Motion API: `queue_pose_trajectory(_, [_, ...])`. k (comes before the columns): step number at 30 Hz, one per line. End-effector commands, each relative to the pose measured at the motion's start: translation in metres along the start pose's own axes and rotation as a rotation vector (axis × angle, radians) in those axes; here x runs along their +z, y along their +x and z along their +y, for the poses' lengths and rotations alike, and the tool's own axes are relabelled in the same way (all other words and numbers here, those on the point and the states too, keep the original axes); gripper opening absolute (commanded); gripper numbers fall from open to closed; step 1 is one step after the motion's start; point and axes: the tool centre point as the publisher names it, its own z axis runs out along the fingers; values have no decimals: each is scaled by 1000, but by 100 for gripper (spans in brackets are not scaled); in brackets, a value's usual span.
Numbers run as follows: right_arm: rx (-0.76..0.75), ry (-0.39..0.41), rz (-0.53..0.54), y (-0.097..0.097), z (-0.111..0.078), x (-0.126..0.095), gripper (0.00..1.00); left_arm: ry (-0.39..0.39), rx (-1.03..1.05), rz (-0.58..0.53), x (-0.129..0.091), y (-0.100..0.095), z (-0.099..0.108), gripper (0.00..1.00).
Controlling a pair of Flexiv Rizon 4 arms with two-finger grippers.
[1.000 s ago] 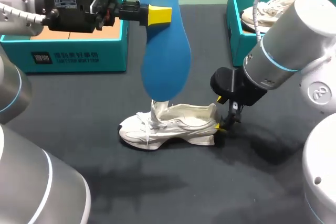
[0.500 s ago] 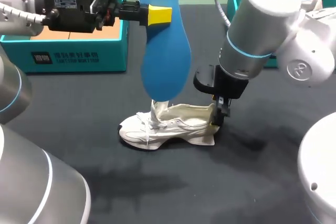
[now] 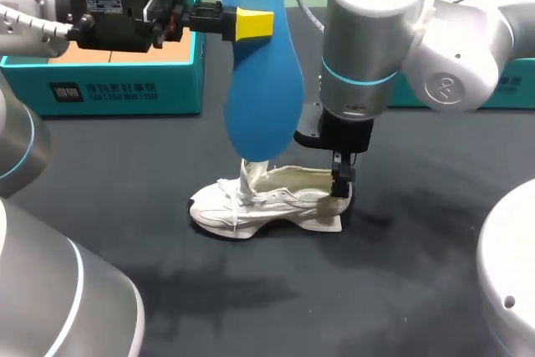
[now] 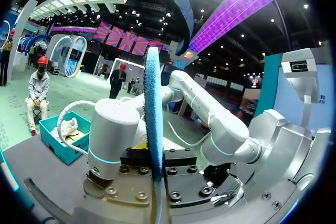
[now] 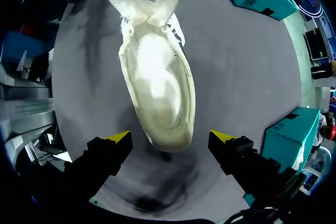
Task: Take the shoe out of the shoebox, open the shoe tongue, remove and reinsert the insole, then place the shoe into the shoebox
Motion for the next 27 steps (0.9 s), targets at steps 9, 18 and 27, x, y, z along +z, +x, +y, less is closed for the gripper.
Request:
queue_pose_trajectory(9, [-15, -17, -28, -7, 8, -4, 100, 2, 0, 0, 1, 0, 1, 0])
queue_pose_trajectory(18, [-70, -22, -23, -29, 27, -6, 100, 2, 0, 0, 1, 0, 1, 0])
queue_pose_trajectory(27, [-132, -24, -24, -43, 47, -3, 100, 2, 0, 0, 1, 0, 1, 0])
